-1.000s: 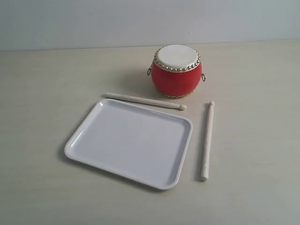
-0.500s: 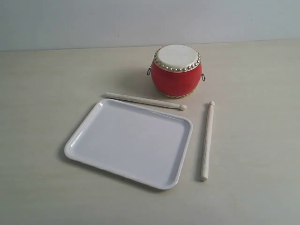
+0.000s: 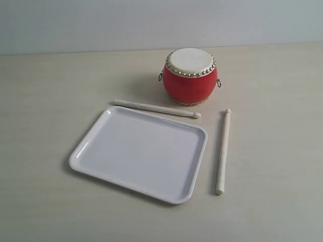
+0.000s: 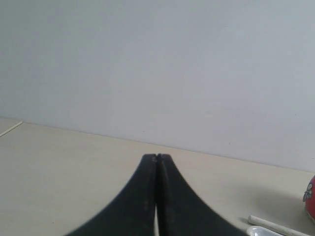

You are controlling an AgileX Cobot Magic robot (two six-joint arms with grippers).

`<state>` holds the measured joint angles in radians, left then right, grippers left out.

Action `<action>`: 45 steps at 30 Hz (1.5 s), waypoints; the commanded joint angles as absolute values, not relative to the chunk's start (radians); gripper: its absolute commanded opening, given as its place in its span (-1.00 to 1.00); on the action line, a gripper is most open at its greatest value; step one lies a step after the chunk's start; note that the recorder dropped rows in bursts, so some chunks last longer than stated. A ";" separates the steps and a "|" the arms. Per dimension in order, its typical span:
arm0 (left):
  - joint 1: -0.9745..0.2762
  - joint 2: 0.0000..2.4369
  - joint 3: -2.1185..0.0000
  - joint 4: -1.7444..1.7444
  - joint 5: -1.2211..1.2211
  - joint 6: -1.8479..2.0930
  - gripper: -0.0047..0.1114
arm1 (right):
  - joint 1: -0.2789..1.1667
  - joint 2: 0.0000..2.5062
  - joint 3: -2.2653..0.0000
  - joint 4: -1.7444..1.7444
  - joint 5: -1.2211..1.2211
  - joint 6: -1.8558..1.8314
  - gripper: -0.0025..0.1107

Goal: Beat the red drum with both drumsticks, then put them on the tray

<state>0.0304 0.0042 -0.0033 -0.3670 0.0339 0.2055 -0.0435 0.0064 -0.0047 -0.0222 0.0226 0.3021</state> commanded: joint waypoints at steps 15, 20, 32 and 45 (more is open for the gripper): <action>0.035 0.000 0.000 -0.327 0.028 0.206 -0.92 | -0.047 0.000 0.000 -0.025 0.020 0.301 -0.96; 0.035 0.000 0.000 -0.327 0.028 0.206 -0.92 | -0.047 0.000 0.000 -0.025 0.020 0.299 -0.96; 0.035 0.000 0.000 -0.490 -0.403 -0.068 -0.92 | -0.047 0.000 0.000 -0.025 0.020 0.301 -0.96; 0.035 0.119 -0.102 -0.762 -0.603 -0.416 -0.92 | -0.047 0.000 0.000 -0.025 0.020 0.301 -0.96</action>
